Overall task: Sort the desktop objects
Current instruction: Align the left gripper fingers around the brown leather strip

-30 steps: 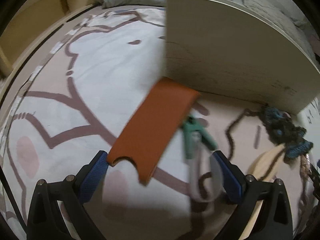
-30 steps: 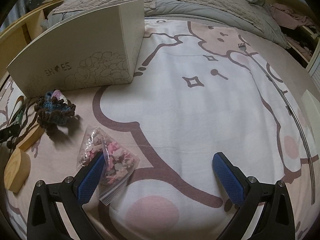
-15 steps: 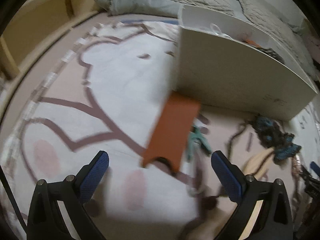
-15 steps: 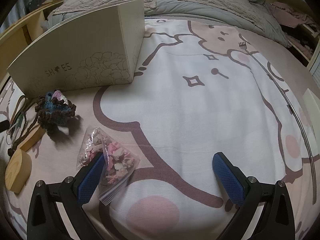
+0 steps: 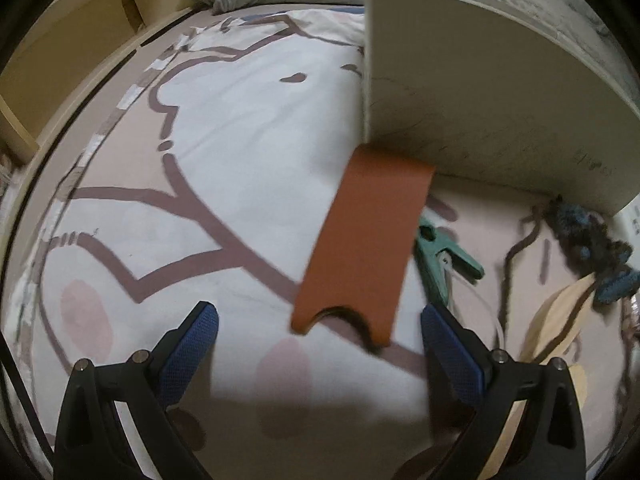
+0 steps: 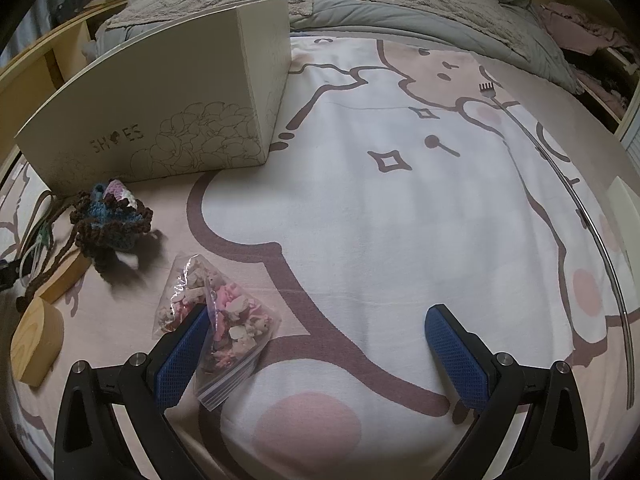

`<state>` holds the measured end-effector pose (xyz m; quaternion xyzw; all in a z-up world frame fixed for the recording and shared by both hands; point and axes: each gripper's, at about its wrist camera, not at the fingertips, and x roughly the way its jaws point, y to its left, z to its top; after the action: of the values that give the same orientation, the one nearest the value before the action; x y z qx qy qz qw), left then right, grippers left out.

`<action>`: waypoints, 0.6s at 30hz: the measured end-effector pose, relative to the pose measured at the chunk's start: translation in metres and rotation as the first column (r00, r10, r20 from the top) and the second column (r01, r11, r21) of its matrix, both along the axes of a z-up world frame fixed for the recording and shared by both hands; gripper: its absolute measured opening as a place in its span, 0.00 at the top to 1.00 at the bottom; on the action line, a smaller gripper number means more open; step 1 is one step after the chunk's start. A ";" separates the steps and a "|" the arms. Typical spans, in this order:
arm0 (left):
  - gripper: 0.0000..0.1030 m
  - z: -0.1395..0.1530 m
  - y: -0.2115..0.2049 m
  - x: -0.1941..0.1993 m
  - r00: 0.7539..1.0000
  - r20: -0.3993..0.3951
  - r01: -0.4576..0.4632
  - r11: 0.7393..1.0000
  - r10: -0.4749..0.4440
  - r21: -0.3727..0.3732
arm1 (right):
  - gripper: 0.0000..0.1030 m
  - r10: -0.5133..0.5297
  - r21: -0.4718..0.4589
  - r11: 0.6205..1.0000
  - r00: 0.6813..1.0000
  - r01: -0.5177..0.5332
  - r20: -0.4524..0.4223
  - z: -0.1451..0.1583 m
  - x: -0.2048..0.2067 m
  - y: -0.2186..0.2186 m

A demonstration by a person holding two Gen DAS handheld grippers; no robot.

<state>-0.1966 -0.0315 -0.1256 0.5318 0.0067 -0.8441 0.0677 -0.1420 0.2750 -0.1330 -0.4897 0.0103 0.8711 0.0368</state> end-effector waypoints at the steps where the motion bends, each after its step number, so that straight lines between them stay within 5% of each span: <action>1: 0.00 0.001 0.001 -0.001 1.000 -0.007 0.006 1.000 -0.006 0.024 | 0.00 0.001 0.001 1.000 1.000 -0.001 0.000 -0.001 0.000 0.000; 10: 0.02 0.002 -0.003 -0.009 0.998 -0.064 -0.006 0.999 0.010 0.051 | 0.00 0.004 0.001 1.000 1.000 -0.004 -0.002 -0.001 0.001 -0.001; 18: 0.35 0.002 -0.001 -0.010 0.995 -0.099 0.016 0.999 -0.012 0.033 | 0.00 0.039 0.000 0.999 0.999 -0.039 -0.023 0.005 0.006 -0.009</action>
<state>-0.2068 -0.0328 -0.1231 0.4904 0.0204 -0.8697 0.0524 -0.1360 0.2663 -0.1285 -0.4797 0.0014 0.8772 0.0197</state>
